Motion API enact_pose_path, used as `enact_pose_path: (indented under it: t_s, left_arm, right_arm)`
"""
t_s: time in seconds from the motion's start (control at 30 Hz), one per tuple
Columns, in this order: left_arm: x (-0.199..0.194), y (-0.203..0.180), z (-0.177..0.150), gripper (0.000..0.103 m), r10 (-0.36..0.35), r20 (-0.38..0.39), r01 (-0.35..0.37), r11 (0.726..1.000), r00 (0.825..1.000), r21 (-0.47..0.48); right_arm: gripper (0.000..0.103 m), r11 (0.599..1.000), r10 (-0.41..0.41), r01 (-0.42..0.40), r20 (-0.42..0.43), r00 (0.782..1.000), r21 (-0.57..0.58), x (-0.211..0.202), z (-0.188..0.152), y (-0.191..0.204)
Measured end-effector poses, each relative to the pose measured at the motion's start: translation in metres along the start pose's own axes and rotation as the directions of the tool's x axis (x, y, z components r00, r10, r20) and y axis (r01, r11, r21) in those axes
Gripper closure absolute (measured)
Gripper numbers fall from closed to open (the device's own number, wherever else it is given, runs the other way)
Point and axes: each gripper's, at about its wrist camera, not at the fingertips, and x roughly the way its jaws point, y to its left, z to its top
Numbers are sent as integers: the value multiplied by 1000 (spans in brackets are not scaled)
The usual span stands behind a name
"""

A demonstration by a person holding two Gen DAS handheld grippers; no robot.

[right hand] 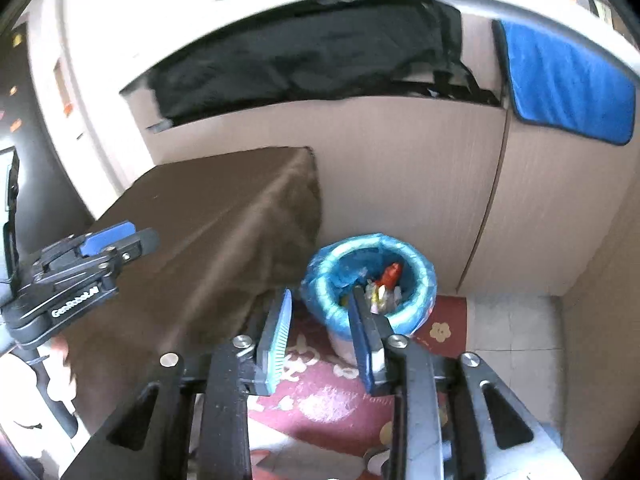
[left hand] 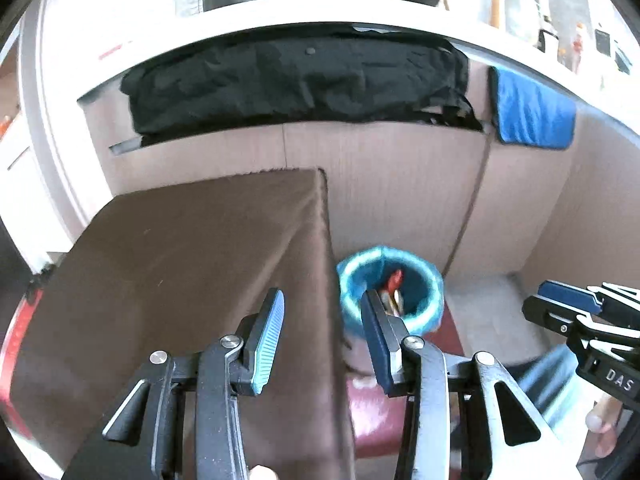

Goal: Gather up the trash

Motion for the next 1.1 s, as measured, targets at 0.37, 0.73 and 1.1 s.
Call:
enact_pose_path:
  t_s: [0.37,0.73,1.1]
  left_arm:
    - [-62,0,-46,62,26,-18,-26,1000,1000,-2]
    - [-79,16,-59,62,65,-27,-67,996,997,-52]
    - [-81,19,-62,62,72,-39,-74,996,997,-55]
  right_arm:
    - [75,1000,2,-2,46,999,6,-68,-59,65]
    - [75,1000,-23,22,53,998,6,-78,-66,76]
    - [75,1000,-9,10,48,999,-17,-78,-70,85]
